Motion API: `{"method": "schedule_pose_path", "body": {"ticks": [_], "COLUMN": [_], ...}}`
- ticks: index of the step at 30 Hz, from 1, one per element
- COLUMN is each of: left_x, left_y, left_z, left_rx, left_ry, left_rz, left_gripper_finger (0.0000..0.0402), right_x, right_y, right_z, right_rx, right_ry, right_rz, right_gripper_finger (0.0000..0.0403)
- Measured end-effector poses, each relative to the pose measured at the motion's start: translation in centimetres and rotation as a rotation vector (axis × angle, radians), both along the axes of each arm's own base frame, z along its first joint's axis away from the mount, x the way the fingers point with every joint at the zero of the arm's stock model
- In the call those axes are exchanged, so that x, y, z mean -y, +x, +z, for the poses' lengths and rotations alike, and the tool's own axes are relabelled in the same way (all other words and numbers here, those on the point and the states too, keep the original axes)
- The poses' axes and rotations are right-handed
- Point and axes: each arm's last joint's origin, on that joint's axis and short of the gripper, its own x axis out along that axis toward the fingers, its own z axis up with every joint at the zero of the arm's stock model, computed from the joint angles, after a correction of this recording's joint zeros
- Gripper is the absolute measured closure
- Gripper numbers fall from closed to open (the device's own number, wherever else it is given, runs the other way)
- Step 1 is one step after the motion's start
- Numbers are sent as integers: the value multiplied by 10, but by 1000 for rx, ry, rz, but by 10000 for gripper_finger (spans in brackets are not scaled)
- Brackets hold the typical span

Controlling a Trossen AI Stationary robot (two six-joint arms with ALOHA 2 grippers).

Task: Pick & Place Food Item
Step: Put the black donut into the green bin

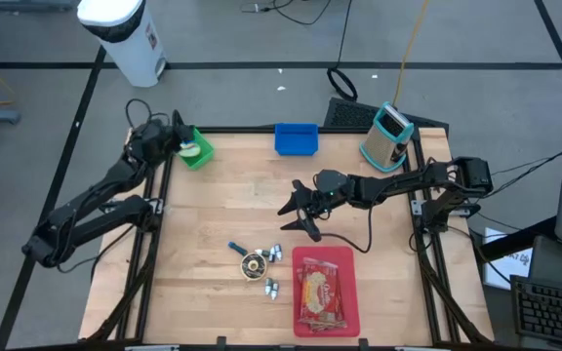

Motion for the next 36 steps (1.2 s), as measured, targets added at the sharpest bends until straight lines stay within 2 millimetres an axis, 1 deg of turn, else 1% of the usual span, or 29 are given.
{"method": "schedule_pose_path", "body": {"ticks": [5,7,10,13,15,17,20,22,25,30,33,36], "left_x": [19,29,43,56,61,64,68,68,68,64,62,61], "left_y": [22,32,44,52,55,57,59,61,64,71,75,78], "left_z": [9,12,16,18,18,18,17,15,11,2,-3,-7], "left_rx": [-6,3,4,-7,-14,-23,-43,-85,-126,-163,-184,-168], "left_ry": [118,158,230,297,303,306,319,347,341,283,251,203], "left_rz": [-427,-561,-697,-789,-808,-807,-812,-820,-809,-790,-787,-779], "left_gripper_finger": [236,236,236,236,236,236,236,236,236,236,236,236], "right_x": [-1,-2,-3,-5,-11,-23,-42,-52,-62,-76,-84,-93], "right_y": [0,0,0,0,0,1,8,12,29,64,83,97], "right_z": [0,0,0,0,1,2,-4,-9,-11,-24,-29,-40], "right_rx": [12,12,11,10,18,35,87,76,-17,-270,-322,-331], "right_ry": [-32,-32,-30,-26,-27,-41,-114,-147,-139,-144,-155,-154], "right_rz": [13,16,17,22,35,28,-67,-124,-191,-184,-147,-102], "right_gripper_finger": [193,193,193,193,193,193,193,193,193,193,193,193]}}
